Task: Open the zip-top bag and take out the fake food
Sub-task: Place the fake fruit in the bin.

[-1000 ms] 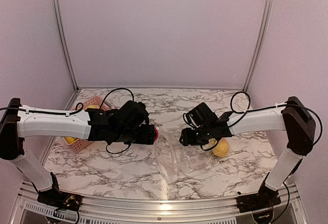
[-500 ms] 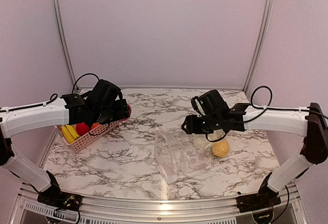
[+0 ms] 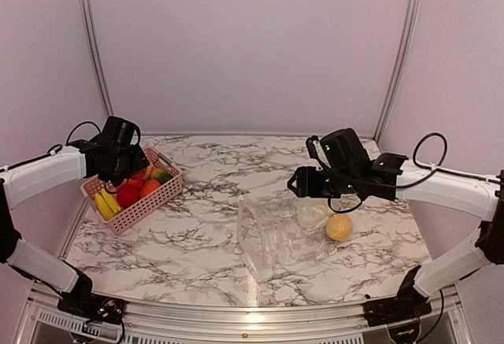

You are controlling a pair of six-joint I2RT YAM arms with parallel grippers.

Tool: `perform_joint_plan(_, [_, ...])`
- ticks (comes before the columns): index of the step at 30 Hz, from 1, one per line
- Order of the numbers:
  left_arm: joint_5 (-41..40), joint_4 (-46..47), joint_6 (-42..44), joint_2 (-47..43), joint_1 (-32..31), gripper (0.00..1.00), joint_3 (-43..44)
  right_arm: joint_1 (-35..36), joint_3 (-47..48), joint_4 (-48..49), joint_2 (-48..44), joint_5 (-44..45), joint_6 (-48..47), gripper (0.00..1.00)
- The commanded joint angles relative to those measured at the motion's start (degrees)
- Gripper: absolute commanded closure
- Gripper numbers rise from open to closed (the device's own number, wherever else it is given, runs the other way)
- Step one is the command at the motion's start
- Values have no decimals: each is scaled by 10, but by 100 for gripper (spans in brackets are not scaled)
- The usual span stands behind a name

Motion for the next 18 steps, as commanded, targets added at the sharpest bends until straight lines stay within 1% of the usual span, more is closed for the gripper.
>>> perform_joint_plan(1, [29,6,-1,-21,68,32,-29,4,11,-21,-24,13,-7,41])
perform_joint_plan(4, [44,22,-2,-27,111,32,-47,4,10,-26,-33,14,-7,41])
perform_joint_plan(8, [56,31,1,-26,155,32,-59,4,7,-29,-42,17,-7,41])
perform_joint_plan(12, [86,55,3,-20,193,31,-78,4,4,-30,-45,17,-6,41])
perform_joint_plan(16, [93,56,11,-7,207,26,-80,4,3,-30,-46,17,-5,41])
perform_joint_plan(18, [91,58,15,-9,209,21,-82,4,3,-32,-47,18,-5,41])
